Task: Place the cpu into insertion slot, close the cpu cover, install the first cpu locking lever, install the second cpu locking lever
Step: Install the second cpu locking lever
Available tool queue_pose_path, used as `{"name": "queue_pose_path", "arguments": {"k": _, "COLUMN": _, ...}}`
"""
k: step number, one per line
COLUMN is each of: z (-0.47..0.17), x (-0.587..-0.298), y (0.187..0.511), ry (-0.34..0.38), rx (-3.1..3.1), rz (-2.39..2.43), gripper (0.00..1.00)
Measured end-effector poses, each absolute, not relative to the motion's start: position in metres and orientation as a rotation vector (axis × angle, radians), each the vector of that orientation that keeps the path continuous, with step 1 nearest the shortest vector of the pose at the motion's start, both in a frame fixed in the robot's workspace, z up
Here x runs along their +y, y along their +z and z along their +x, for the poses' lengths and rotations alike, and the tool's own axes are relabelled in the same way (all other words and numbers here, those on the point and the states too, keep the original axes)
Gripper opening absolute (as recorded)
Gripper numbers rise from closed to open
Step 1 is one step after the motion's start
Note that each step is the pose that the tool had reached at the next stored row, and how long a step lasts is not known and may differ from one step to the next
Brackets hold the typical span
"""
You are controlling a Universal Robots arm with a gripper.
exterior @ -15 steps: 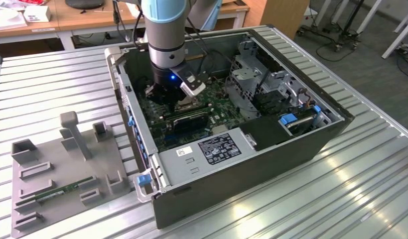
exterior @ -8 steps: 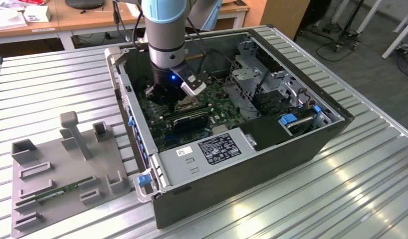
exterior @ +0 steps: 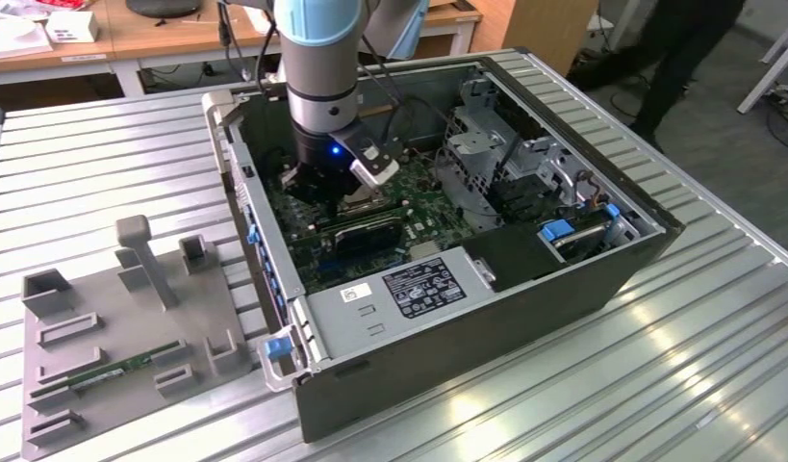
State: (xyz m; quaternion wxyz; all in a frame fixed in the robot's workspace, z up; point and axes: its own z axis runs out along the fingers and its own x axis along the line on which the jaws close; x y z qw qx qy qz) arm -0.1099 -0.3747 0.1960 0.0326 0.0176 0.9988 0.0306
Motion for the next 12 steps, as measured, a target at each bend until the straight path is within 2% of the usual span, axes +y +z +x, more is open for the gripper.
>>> {"name": "queue_pose_path", "arguments": {"k": 12, "z": -0.1099, "x": -0.375, "y": 0.1945, "ry": 0.095, "rx": 3.075, "rz": 0.045, "gripper": 0.11}}
